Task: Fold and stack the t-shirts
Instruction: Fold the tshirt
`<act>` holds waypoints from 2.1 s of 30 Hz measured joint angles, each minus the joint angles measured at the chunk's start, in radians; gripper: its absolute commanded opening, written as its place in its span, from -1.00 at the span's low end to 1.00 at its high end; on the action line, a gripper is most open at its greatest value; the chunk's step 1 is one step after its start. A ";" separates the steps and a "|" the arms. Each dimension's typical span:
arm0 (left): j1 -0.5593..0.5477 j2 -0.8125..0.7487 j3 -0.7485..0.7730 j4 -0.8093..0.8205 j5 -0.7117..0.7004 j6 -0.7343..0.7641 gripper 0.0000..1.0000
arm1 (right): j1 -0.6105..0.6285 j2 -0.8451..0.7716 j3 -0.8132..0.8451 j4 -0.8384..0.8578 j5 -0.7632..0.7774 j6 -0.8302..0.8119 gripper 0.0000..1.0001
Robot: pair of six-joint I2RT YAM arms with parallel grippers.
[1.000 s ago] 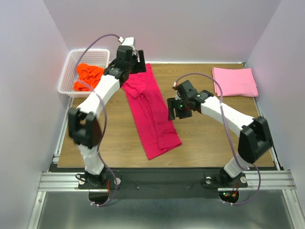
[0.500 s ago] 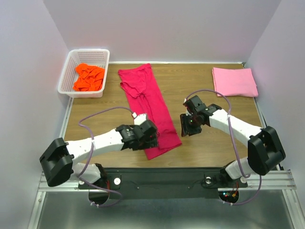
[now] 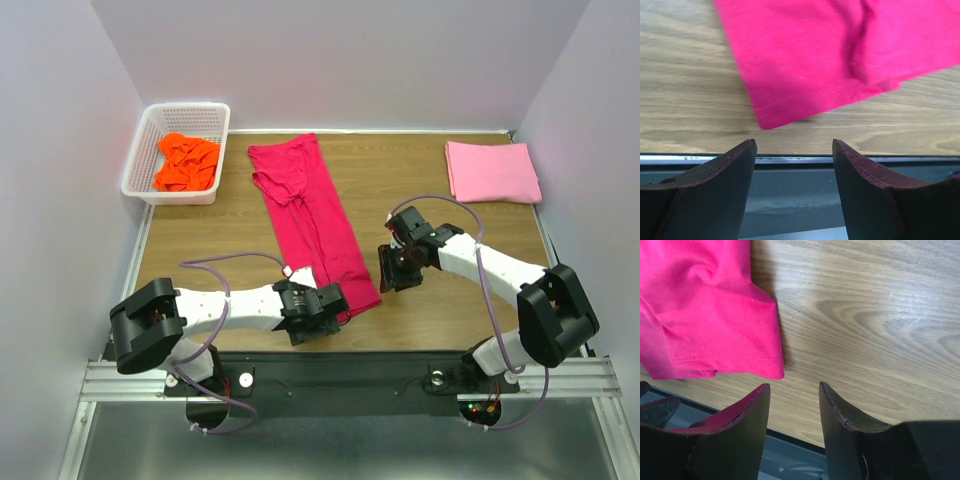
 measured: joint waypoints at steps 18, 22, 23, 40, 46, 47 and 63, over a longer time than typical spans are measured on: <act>0.134 0.031 -0.034 -0.008 -0.018 0.077 0.09 | 0.000 0.024 0.000 0.042 -0.005 0.019 -0.12; 0.130 0.040 -0.026 -0.002 -0.015 0.096 0.02 | 0.000 0.029 0.000 0.046 -0.009 0.022 -0.12; 0.130 0.043 -0.023 -0.002 -0.014 0.098 -0.06 | 0.000 0.031 0.000 0.048 -0.013 0.022 -0.12; 0.089 0.085 0.010 0.000 0.023 0.126 -0.48 | 0.003 0.064 -0.003 0.071 -0.076 0.045 -0.12; 0.089 0.084 0.010 0.001 0.027 0.122 -0.60 | 0.027 0.084 -0.003 0.076 -0.080 0.051 -0.12; 0.089 0.084 0.010 0.002 0.027 0.121 -0.60 | 0.032 0.086 -0.003 0.078 -0.079 0.052 -0.12; 0.089 0.085 0.010 0.006 0.028 0.128 -0.70 | 0.068 0.103 -0.055 0.101 -0.056 0.074 -0.12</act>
